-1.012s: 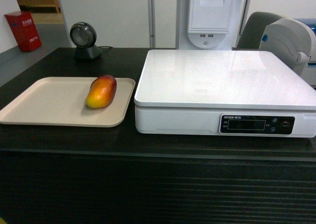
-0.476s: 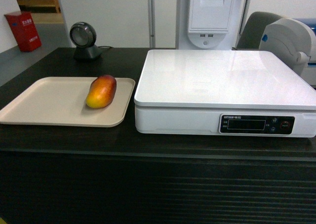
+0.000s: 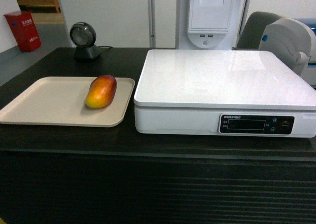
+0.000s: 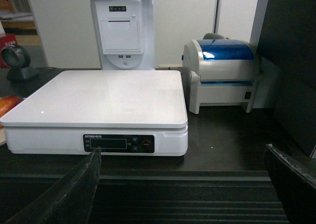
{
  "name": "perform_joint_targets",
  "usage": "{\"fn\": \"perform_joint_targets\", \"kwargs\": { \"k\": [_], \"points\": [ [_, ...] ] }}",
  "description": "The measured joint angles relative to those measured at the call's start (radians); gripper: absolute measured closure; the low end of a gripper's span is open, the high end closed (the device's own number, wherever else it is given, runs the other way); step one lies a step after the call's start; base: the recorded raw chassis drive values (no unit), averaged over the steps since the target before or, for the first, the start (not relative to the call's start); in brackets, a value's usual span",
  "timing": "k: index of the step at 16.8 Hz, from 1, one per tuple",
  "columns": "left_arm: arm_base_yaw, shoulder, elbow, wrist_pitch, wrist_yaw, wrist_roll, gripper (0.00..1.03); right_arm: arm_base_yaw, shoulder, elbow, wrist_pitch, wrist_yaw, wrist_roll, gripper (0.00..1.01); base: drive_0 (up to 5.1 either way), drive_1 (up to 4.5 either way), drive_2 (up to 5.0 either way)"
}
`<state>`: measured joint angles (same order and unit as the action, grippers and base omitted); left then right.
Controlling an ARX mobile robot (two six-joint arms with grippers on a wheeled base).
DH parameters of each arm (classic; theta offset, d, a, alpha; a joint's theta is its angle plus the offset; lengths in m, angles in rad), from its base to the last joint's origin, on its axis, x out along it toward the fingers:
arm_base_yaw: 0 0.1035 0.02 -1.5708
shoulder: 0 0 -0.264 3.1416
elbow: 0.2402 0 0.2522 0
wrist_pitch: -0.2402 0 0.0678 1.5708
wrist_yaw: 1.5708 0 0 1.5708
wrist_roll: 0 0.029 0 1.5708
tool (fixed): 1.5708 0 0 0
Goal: Place dark red mango on scale at checkout
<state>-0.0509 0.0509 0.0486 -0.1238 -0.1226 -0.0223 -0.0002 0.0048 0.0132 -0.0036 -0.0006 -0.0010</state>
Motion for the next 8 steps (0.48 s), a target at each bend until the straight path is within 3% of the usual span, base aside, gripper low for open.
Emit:
{"fn": "perform_joint_targets", "kwargs": {
  "k": [1,2,3,4,6,8],
  "points": [
    [-0.107,0.169,0.061,-0.022,-0.191,-0.021,0.05,0.0,0.0,0.0,-0.001,0.001,0.0,0.03,0.0,0.0,0.0],
    [-0.137,0.32,0.112,0.071,-0.283,-0.023,0.05,0.0,0.0,0.0,0.001,-0.001,0.0,0.03,0.0,0.0,0.0],
    [-0.075,0.414,0.137,0.16,-0.281,-0.023,0.05,0.0,0.0,0.0,0.0,0.001,0.0,0.03,0.0,0.0,0.0],
    [-0.023,0.505,0.163,0.242,-0.238,-0.019,0.05,0.0,0.0,0.0,0.0,0.0,0.0,0.03,0.0,0.0,0.0],
    [0.067,0.741,0.251,0.435,-0.07,0.005,0.05,0.0,0.0,0.0,0.0,0.0,0.0,0.03,0.0,0.0,0.0],
    [0.139,0.98,0.365,0.577,0.063,0.027,0.05,0.0,0.0,0.0,0.0,0.0,0.0,0.03,0.0,0.0,0.0]
  ]
}}
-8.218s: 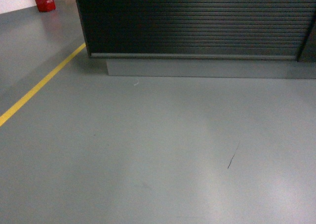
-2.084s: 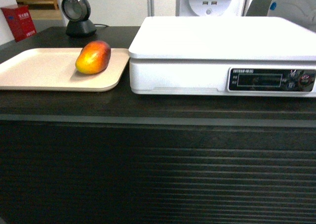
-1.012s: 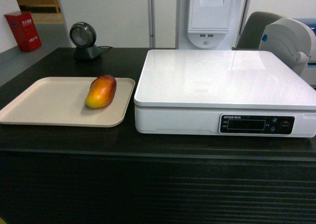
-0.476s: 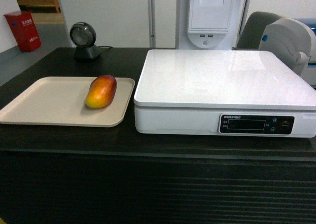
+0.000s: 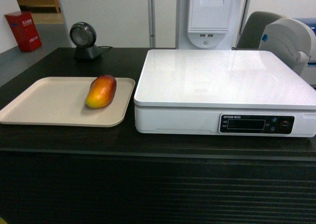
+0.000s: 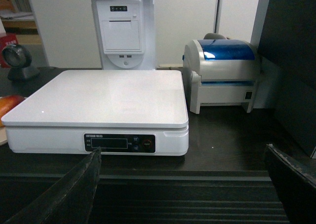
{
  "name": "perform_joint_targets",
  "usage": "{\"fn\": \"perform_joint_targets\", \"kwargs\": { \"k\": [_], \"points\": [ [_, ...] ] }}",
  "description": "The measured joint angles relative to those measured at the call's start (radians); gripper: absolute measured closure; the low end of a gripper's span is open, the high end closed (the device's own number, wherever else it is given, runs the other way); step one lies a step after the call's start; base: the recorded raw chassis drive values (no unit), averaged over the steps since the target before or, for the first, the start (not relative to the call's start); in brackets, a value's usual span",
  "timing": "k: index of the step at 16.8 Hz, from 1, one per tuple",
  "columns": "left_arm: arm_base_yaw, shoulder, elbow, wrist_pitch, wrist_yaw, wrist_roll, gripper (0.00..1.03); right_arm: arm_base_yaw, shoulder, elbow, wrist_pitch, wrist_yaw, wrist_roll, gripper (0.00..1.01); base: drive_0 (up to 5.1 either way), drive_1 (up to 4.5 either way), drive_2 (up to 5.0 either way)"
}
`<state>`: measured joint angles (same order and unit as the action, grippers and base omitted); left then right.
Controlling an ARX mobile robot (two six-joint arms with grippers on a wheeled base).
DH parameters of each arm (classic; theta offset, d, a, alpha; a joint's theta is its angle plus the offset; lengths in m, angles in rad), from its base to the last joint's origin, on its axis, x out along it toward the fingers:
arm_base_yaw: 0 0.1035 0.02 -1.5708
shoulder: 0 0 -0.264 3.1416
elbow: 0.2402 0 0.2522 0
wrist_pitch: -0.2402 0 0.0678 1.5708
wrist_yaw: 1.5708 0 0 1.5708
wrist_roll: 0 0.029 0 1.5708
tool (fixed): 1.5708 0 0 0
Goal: Place dark red mango on scale at checkout
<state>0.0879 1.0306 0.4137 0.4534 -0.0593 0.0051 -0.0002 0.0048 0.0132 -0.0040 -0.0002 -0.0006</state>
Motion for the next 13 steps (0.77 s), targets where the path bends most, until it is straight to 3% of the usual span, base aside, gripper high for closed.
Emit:
{"fn": "perform_joint_targets", "kwargs": {
  "k": [3,5,9,13],
  "points": [
    [0.006,0.366,0.24,0.055,0.161,0.03,0.05,0.0,0.0,0.0,0.0,0.0,0.0,0.03,0.0,0.0,0.0],
    [-0.008,0.572,0.402,0.025,0.221,0.042,0.05,0.0,0.0,0.0,0.0,0.0,0.0,0.03,0.0,0.0,0.0],
    [-0.055,0.882,0.713,-0.12,0.282,0.058,0.05,0.0,0.0,0.0,0.0,0.0,0.0,0.03,0.0,0.0,0.0],
    [-0.095,1.054,0.904,-0.226,0.299,0.063,0.05,0.0,0.0,0.0,0.0,0.0,0.0,0.03,0.0,0.0,0.0]
  ]
}}
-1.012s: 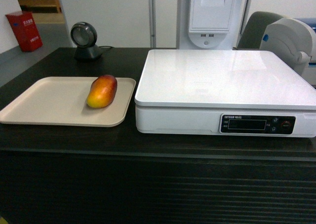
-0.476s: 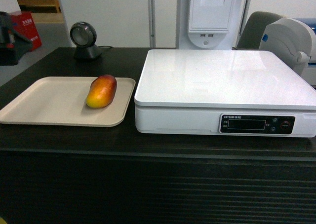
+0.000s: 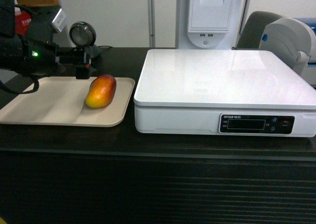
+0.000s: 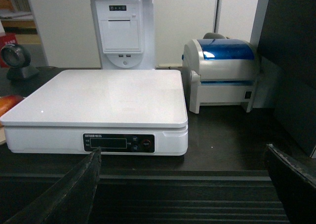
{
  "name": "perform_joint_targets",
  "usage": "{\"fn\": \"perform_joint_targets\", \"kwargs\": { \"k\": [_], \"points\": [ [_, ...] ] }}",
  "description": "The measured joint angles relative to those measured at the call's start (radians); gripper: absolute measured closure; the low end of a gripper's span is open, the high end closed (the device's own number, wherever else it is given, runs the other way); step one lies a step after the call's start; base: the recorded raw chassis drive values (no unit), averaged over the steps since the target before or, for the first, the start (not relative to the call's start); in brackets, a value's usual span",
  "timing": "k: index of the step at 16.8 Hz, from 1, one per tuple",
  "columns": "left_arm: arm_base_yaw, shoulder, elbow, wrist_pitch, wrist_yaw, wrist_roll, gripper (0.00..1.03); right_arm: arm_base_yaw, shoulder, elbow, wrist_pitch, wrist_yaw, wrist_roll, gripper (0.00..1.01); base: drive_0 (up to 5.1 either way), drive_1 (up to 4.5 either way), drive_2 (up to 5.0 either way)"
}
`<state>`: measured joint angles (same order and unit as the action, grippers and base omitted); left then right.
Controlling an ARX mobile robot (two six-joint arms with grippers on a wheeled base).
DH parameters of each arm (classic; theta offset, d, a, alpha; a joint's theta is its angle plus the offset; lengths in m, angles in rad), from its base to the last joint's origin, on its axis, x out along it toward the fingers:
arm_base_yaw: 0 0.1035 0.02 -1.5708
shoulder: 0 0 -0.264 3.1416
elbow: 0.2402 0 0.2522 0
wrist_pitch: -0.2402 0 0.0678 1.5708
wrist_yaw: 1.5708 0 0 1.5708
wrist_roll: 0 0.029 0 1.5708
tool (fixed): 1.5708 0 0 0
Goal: Place dark red mango on scale at checkout
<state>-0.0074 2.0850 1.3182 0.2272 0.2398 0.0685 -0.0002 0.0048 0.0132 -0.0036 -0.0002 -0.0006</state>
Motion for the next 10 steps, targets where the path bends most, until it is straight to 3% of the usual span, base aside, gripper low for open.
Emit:
{"fn": "perform_joint_targets", "kwargs": {
  "k": [6,10],
  "points": [
    [-0.016,0.129,0.175,-0.139,0.004,-0.011,0.05,0.0,0.0,0.0,0.0,0.0,0.0,0.03,0.0,0.0,0.0],
    [-0.032,0.208,0.259,-0.219,0.017,-0.043,0.05,0.0,0.0,0.0,0.0,0.0,0.0,0.03,0.0,0.0,0.0]
  ]
}}
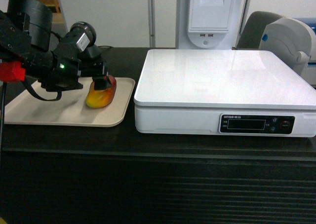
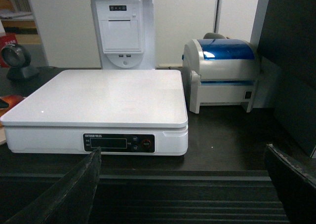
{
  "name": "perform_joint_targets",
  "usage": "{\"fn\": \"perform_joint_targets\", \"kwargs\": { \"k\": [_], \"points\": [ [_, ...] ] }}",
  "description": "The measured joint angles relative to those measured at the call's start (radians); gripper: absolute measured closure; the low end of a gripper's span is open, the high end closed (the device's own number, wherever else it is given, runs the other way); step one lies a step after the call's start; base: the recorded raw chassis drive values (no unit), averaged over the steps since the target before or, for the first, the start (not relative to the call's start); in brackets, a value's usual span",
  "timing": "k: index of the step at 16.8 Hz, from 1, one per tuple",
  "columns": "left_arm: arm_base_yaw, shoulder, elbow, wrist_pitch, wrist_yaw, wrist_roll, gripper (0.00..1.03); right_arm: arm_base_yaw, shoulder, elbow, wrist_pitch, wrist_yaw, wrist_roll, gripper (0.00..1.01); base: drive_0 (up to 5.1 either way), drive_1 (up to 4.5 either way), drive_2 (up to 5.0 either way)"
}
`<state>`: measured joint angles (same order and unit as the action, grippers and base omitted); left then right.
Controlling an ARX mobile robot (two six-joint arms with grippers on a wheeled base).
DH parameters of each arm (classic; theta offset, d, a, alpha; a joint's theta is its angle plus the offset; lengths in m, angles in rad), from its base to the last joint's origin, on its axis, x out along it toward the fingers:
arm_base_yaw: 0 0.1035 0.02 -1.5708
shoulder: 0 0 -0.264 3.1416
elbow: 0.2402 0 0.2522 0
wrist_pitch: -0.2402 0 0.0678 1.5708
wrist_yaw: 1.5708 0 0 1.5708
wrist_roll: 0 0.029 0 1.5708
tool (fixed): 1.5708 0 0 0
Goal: Place dark red mango on scale at checkout
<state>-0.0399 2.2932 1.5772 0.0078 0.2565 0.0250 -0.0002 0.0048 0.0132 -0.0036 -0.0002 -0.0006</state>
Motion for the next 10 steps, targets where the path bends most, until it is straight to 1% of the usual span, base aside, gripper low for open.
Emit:
{"fn": "perform_joint_targets", "kwargs": {
  "k": [2,4,6,8,9,10],
  "points": [
    [-0.004,0.033,0.053,-0.045,0.003,-0.017,0.05,0.0,0.0,0.0,0.0,0.0,0.0,0.03,0.0,0.0,0.0],
    [-0.008,0.066,0.098,-0.094,0.005,-0.017,0.05,0.0,0.0,0.0,0.0,0.0,0.0,0.03,0.0,0.0,0.0],
    [-0.011,0.1,0.14,-0.151,0.002,0.003,0.05,0.0,0.0,0.0,0.0,0.0,0.0,0.03,0.0,0.0,0.0],
    [-0.012,0.118,0.162,-0.172,-0.004,0.029,0.05,0.0,0.0,0.0,0.0,0.0,0.0,0.03,0.0,0.0,0.0],
    [-0.013,0.118,0.162,-0.176,-0.007,0.039,0.13,0.0,0.0,0.0,0.0,0.0,0.0,0.03,0.0,0.0,0.0],
    [-0.015,0.118,0.162,-0.18,-0.006,0.051,0.24,0.0,0.0,0.0,0.0,0.0,0.0,0.03,0.0,0.0,0.0]
  ]
}}
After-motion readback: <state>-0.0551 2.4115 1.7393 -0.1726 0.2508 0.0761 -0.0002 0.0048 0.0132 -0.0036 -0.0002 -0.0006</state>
